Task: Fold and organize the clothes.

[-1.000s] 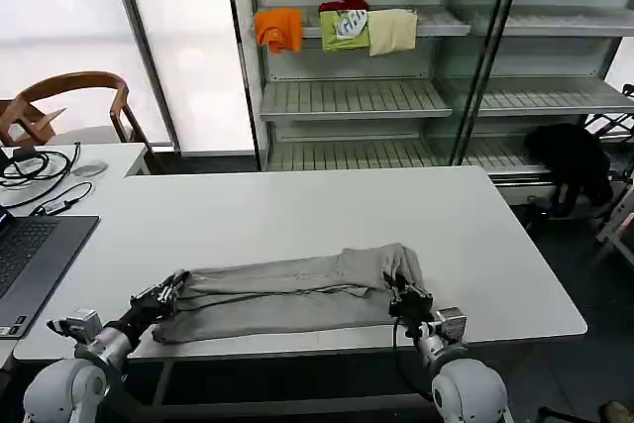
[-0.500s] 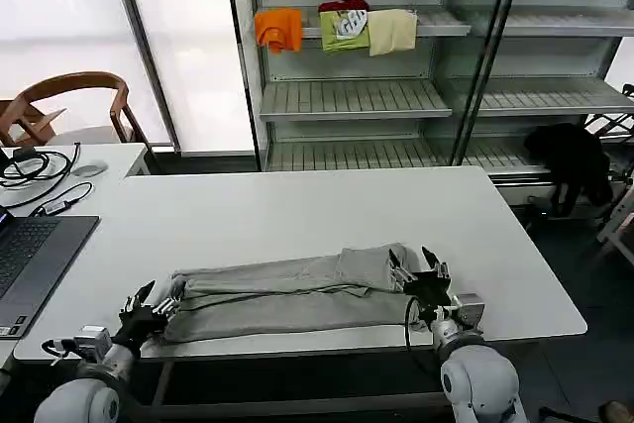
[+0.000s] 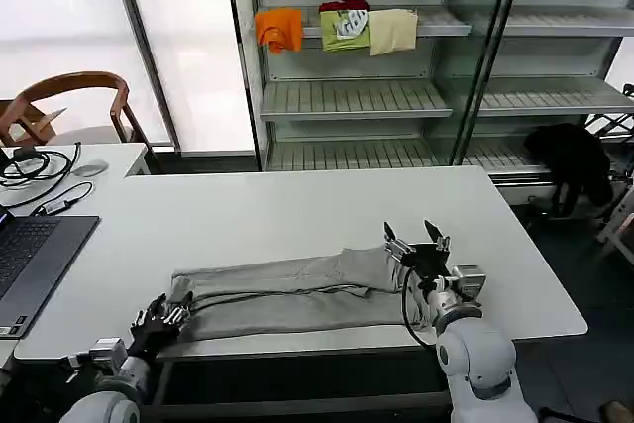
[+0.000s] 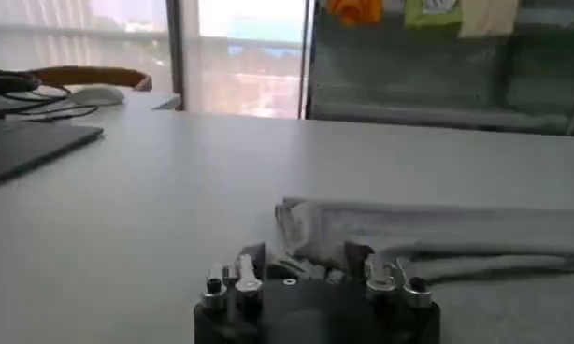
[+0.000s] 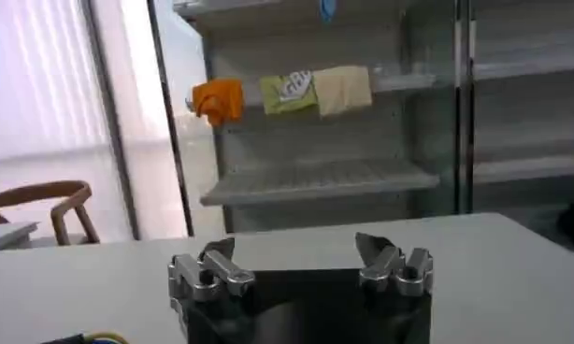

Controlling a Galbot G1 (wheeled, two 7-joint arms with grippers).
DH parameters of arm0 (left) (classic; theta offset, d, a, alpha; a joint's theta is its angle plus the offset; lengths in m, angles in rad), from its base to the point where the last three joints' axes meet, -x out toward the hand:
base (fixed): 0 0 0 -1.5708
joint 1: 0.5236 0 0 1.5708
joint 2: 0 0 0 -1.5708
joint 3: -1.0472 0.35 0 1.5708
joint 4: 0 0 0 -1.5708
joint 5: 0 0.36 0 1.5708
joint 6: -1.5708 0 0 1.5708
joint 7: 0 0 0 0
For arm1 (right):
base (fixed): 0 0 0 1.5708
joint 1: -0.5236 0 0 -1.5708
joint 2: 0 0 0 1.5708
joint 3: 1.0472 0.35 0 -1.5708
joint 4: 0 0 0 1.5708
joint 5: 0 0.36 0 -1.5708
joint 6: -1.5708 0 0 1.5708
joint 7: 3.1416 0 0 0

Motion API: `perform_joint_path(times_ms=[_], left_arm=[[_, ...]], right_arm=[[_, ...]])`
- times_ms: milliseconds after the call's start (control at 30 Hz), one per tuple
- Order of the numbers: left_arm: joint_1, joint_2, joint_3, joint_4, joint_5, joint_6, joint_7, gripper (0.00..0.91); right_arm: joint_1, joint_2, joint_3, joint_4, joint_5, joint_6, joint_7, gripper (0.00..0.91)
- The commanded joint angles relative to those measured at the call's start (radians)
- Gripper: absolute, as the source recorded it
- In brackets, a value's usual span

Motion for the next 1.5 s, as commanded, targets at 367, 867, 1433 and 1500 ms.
perform_joint_path(times_ms=[367, 867, 1433, 1500], left_arm=[[-0.007, -0.024, 0.033, 0.001, -0.034, -0.041, 0.008, 0.0], [-0.098, 0.409, -0.36, 0.137, 0.119, -0.097, 0.227, 0.0], [-0.153, 0.281, -0.18, -0.208, 0.106, 0.075, 0.236, 0.0], [-0.125, 0.162, -0.045, -0.259, 0.15, 0.083, 0.218, 0.0]], right_arm=[[0.032, 0.002, 0.006, 0.005, 0.016, -0.025, 0.024, 0.907], [0.082, -0.064, -0.018, -0.116, 0.034, -0.016, 0.015, 0.907], [0.071, -0.079, -0.025, -0.163, 0.018, -0.007, 0.004, 0.907], [0.065, -0.086, -0.023, -0.155, 0.016, -0.01, 0.004, 0.907]])
